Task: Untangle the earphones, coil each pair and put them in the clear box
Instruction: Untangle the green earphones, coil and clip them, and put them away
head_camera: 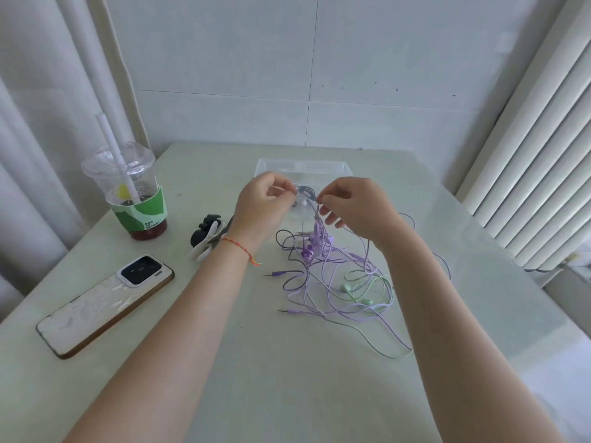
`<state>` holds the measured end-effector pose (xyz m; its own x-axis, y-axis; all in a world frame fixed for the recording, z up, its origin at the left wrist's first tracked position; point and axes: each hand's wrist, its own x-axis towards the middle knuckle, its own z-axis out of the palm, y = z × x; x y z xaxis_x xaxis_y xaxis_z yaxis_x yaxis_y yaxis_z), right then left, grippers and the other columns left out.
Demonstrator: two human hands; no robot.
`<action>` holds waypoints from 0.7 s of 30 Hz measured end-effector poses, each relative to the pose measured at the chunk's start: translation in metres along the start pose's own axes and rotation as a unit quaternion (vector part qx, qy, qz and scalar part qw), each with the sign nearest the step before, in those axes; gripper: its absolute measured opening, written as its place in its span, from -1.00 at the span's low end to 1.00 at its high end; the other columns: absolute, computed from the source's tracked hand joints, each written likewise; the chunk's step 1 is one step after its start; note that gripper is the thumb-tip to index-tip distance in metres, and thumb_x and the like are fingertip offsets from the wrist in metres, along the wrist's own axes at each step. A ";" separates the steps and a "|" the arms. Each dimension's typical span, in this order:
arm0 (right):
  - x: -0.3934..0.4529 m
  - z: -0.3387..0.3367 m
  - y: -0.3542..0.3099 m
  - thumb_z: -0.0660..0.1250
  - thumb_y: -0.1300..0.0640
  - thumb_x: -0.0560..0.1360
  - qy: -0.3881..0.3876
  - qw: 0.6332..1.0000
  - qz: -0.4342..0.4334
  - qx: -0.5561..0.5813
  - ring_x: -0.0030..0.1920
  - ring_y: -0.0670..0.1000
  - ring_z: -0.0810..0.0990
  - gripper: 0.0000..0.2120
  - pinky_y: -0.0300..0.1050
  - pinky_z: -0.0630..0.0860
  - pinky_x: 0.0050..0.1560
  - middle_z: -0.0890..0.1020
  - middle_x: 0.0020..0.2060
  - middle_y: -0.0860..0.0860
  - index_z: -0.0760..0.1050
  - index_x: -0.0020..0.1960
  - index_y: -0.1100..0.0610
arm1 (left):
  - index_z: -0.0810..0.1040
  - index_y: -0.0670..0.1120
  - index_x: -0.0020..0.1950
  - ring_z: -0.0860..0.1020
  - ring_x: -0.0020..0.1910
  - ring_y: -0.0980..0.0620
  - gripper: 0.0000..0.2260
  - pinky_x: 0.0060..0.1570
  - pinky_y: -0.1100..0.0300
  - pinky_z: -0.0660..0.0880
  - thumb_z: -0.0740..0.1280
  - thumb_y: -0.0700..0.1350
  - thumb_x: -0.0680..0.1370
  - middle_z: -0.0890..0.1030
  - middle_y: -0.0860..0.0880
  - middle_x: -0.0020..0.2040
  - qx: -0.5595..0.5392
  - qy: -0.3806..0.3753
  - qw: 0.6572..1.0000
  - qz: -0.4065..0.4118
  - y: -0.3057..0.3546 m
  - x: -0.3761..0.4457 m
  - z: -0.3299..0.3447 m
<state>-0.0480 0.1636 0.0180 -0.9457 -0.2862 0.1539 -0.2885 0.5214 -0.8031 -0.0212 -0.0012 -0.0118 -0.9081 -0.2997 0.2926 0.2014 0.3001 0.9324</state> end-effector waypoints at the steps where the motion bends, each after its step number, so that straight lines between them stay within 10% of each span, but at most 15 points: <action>1: -0.001 0.000 -0.002 0.25 0.29 0.52 -0.008 1.000 -0.005 0.016 -0.29 0.01 0.65 -0.86 -0.07 0.59 -0.21 0.68 -0.26 0.06 0.59 -0.08 0.21 | 0.58 0.00 -0.18 0.57 -0.24 0.16 -0.85 -0.11 0.24 0.50 0.34 -0.26 0.44 0.64 0.03 -0.22 -0.023 -0.034 0.999 0.015 0.000 -0.001 0.001; 6: -0.002 0.001 -0.005 0.17 0.34 0.56 0.007 0.994 -0.025 0.110 -0.30 0.07 0.66 -0.82 0.03 0.61 -0.19 0.66 -0.29 0.12 0.50 -0.12 0.18 | 0.55 0.04 0.01 0.61 -0.14 -0.02 -0.73 0.06 -0.01 0.55 0.39 -0.33 0.49 0.65 -0.05 -0.11 -0.007 -0.173 0.985 0.010 -0.006 -0.006 0.005; 11: -0.002 -0.002 -0.012 0.14 0.33 0.60 0.063 0.971 -0.063 0.223 -0.28 0.04 0.62 -0.81 -0.05 0.60 -0.23 0.59 -0.29 0.09 0.49 -0.09 0.16 | 0.61 -0.02 -0.08 0.46 -0.32 0.11 -0.85 -0.19 0.26 0.44 0.51 -0.20 0.43 0.52 0.06 -0.28 0.079 -0.221 0.972 -0.015 -0.007 -0.006 0.003; 21: 0.004 -0.007 -0.003 0.17 0.29 0.51 0.182 0.967 0.001 0.177 -0.34 0.02 0.61 -0.83 -0.07 0.54 -0.29 0.61 -0.31 0.03 0.53 -0.10 0.18 | 0.62 0.04 -0.18 0.53 -0.39 0.18 -0.88 -0.22 0.28 0.45 0.55 -0.07 0.40 0.62 0.08 -0.30 0.168 -0.099 0.981 -0.006 -0.019 0.005 -0.013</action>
<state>-0.0518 0.1660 0.0252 -0.9549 0.0505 0.2927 -0.2780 0.1953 -0.9405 -0.0247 -0.0197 -0.0251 -0.9699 -0.1323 0.2043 0.0887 0.5894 0.8029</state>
